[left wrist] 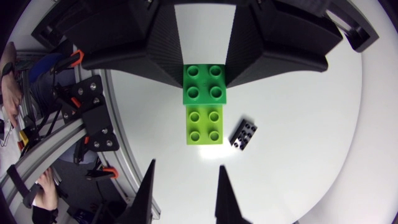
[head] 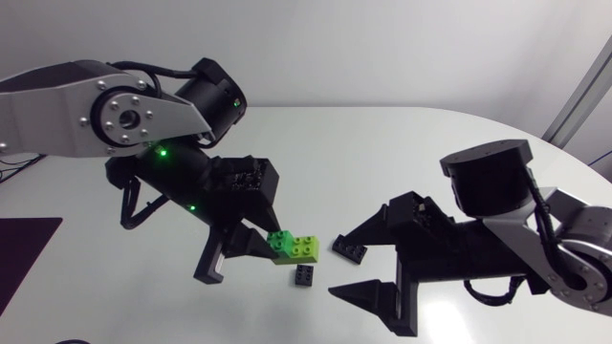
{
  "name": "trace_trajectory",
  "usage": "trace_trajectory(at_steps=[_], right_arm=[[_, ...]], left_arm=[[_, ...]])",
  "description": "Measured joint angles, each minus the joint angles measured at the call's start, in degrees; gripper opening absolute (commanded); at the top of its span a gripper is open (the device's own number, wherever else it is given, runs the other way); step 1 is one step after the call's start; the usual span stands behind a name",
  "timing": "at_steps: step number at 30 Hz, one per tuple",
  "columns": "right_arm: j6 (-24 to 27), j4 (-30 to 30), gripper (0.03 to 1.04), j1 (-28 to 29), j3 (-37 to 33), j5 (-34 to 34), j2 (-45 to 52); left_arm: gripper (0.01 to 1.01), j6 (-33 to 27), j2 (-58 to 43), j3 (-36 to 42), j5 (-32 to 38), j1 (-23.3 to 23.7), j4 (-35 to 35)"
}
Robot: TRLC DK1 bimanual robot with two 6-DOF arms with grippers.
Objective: Separate the duplo bricks
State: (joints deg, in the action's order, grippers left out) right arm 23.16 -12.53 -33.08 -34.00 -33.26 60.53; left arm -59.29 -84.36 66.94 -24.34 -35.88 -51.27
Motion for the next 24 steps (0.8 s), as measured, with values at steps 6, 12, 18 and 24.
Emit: trace_trajectory(at_steps=[6, 12, 18, 24], right_arm=[[0.0, 0.1, 1.0, -1.4, -0.1, -0.5, 1.1], [0.0, 0.9, 1.0, -1.5, -0.1, -1.2, 1.9], [0.0, 1.4, 0.92, -2.3, -0.1, -1.3, 3.6], [0.0, 2.8, 0.88, -3.5, -0.1, -1.3, 4.8]], left_arm=[[0.256, 0.0, 0.6, -0.8, -2.7, -2.8, -0.6], [0.256, 0.0, -1.7, -1.0, -3.8, -3.7, -0.7], [0.257, 0.0, -3.4, -1.0, -4.3, -4.3, -0.7], [0.257, 0.0, -4.5, -0.9, -5.5, -4.3, -0.7]])
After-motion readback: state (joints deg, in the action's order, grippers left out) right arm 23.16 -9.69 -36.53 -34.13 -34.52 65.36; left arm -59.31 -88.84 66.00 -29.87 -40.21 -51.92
